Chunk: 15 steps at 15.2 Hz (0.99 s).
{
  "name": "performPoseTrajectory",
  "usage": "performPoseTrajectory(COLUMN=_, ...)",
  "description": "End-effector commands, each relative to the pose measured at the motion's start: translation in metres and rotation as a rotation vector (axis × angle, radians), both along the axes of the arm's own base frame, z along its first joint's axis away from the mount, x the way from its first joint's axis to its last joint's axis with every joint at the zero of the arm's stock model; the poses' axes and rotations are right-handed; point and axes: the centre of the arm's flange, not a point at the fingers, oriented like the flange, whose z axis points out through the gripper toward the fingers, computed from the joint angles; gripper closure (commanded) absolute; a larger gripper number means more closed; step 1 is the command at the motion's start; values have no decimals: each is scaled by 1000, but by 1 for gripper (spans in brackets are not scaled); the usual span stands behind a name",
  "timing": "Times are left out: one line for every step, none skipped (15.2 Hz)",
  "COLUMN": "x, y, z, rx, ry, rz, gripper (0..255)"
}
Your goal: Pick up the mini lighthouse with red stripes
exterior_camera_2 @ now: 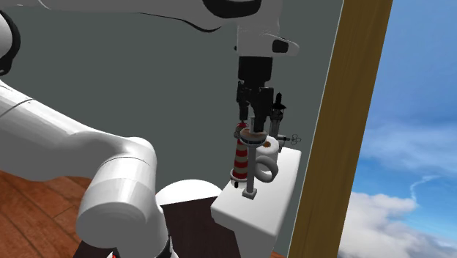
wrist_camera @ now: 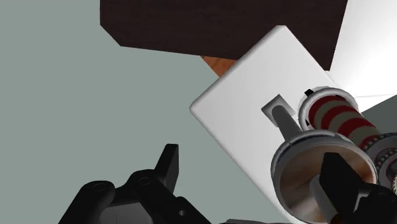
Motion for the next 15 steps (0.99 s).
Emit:
performPoseTrajectory(x=3, y=26, z=1, rx=7, ry=-18, rz=-7, gripper=0)
performPoseTrajectory(x=3, y=38, z=1, rx=11, ry=-26, rz=-10, gripper=0)
performPoseTrajectory(x=3, y=51, z=2, rx=14, ry=-35, rz=-13, gripper=0)
performPoseTrajectory(x=4, y=63, z=2, rx=17, ry=-43, rz=-15, gripper=0)
performPoseTrajectory(x=4, y=76, z=2, rx=20, ry=-52, rz=-18, gripper=0)
performPoseTrajectory(x=4, y=89, z=3, rx=23, ry=-61, rz=-21, gripper=0)
performPoseTrajectory(x=4, y=101, z=3, rx=26, ry=-69, rz=-24, gripper=0)
performPoseTrajectory(x=5, y=114, z=4, rx=29, ry=-78, rz=-27, gripper=0)
performPoseTrajectory(x=5, y=127, z=4, rx=32, ry=-86, rz=-30, gripper=0)
performPoseTrajectory(x=5, y=139, z=5, rx=35, ry=-95, rz=-32, gripper=0)
performPoseTrajectory(x=6, y=142, z=5, rx=35, ry=-97, rz=-33, gripper=0)
performPoseTrajectory(x=6, y=142, z=0, rx=35, ry=-97, rz=-33, gripper=0)
performPoseTrajectory(x=6, y=142, z=-5, rx=35, ry=-97, rz=-33, gripper=0)
performPoseTrajectory(x=6, y=142, z=-11, rx=35, ry=-97, rz=-33, gripper=0)
performPoseTrajectory(x=6, y=142, z=-16, rx=35, ry=-97, rz=-33, gripper=0)
